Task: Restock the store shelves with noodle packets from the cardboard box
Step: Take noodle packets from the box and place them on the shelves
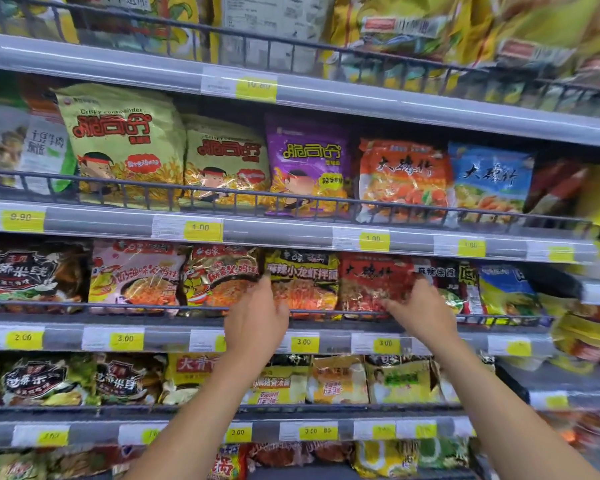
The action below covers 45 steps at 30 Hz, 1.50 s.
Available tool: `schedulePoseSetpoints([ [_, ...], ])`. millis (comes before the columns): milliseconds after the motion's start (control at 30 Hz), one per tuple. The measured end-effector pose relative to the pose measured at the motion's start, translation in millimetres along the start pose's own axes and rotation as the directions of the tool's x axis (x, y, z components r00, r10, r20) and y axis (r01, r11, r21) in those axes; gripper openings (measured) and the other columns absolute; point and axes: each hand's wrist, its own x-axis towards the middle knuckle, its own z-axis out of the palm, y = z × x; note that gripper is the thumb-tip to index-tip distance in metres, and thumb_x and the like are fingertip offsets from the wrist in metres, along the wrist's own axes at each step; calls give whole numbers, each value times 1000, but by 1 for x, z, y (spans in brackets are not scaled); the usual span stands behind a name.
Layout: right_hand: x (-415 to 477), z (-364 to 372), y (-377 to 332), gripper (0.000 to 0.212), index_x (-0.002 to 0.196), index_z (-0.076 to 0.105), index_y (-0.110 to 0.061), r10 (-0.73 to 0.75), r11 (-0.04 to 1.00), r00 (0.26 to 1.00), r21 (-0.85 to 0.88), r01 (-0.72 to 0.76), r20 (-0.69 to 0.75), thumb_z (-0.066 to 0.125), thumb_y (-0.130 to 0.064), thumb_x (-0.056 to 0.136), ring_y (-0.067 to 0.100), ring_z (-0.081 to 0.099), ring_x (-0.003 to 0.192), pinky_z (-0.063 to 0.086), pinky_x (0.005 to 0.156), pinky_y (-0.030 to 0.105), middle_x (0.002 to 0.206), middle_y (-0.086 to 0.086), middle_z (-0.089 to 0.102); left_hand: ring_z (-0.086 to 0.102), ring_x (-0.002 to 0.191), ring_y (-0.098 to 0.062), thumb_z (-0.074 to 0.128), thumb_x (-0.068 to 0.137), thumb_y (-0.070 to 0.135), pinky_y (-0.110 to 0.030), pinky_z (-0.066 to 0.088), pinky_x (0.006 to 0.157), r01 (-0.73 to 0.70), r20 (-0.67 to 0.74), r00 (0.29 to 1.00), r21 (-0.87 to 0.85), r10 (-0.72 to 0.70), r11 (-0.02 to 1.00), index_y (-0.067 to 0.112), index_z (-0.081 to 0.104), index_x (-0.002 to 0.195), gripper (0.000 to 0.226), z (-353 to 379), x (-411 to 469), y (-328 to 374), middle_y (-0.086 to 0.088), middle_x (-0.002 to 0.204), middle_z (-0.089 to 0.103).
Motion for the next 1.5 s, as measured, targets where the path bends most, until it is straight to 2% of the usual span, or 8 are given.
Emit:
schedulePoseSetpoints([
  [133, 16, 1, 5, 56, 79, 47, -13, 6, 1000, 998, 27, -8, 70, 74, -63, 76, 27, 60, 69, 45, 58, 33, 92, 10, 57, 59, 76, -24, 58, 98, 33, -31, 36, 47, 76, 11, 997, 24, -77, 997, 9, 42, 135, 47, 0, 4, 17, -1, 89, 60],
  [333, 33, -6, 15, 58, 53, 36, -14, -45, 981, 980, 196, 6, 194, 81, -37, 81, 19, 38, 37, 26, 43, 24, 41, 1, 41, 53, 61, -20, 70, 91, 43, -30, 37, 49, 203, 112, 973, -6, -201, 979, 9, 51, 96, 39, -6, 22, 20, 0, 69, 51],
  [667, 44, 3, 27, 45, 62, 51, -10, -152, 956, 961, 281, 83, 232, 82, -38, 81, 25, 55, 49, 40, 53, 30, 55, 14, 53, 68, 60, -15, 73, 86, 51, -29, 50, 57, 261, 237, 937, 6, -255, 965, 11, 52, 94, 45, -14, 35, 21, 0, 58, 69],
  [833, 46, -1, 29, 44, 65, 48, -10, -157, 952, 964, 293, 90, 215, 81, -34, 82, 26, 53, 53, 38, 53, 30, 58, 13, 52, 65, 65, -25, 68, 83, 65, -37, 56, 67, 264, 111, 956, 82, -272, 961, 20, 39, 77, 53, -14, 36, 14, -4, 67, 65],
  [967, 41, -5, 23, 38, 78, 53, -8, -187, 946, 963, 300, 123, 194, 83, -31, 80, 29, 58, 56, 43, 53, 32, 65, 14, 62, 63, 65, -25, 68, 83, 65, -35, 51, 61, 263, 67, 960, 104, -270, 959, 22, 35, 80, 54, -16, 32, 17, -2, 67, 59],
  [1100, 33, -3, 11, 42, 91, 58, -3, -240, 940, 948, 295, 172, 211, 82, -36, 80, 41, 69, 85, 53, 63, 40, 96, 27, 71, 62, 65, -24, 66, 82, 69, -34, 53, 61, 246, 45, 965, 200, -260, 948, 19, 40, 88, 57, -19, 27, 22, 1, 68, 59],
  [1300, 30, -6, 21, 43, 98, 66, 0, -198, 938, 959, 324, 125, 202, 80, -37, 81, 33, 68, 71, 46, 56, 31, 80, 19, 71, 56, 63, -18, 68, 83, 63, -31, 46, 53, 267, 44, 959, 191, -280, 945, 14, 47, 95, 55, -23, 18, 18, 0, 74, 60],
  [1500, 23, -13, 36, 36, 108, 64, -15, -215, 919, 969, 361, 159, 120, 77, -38, 84, 17, 67, 83, 57, 72, 35, 97, 3, 72, 57, 107, -44, 76, 86, 43, -47, 50, 78, 260, -170, 946, -107, -275, 960, 6, 38, 136, 73, -8, -8, 20, -21, 133, 46],
])
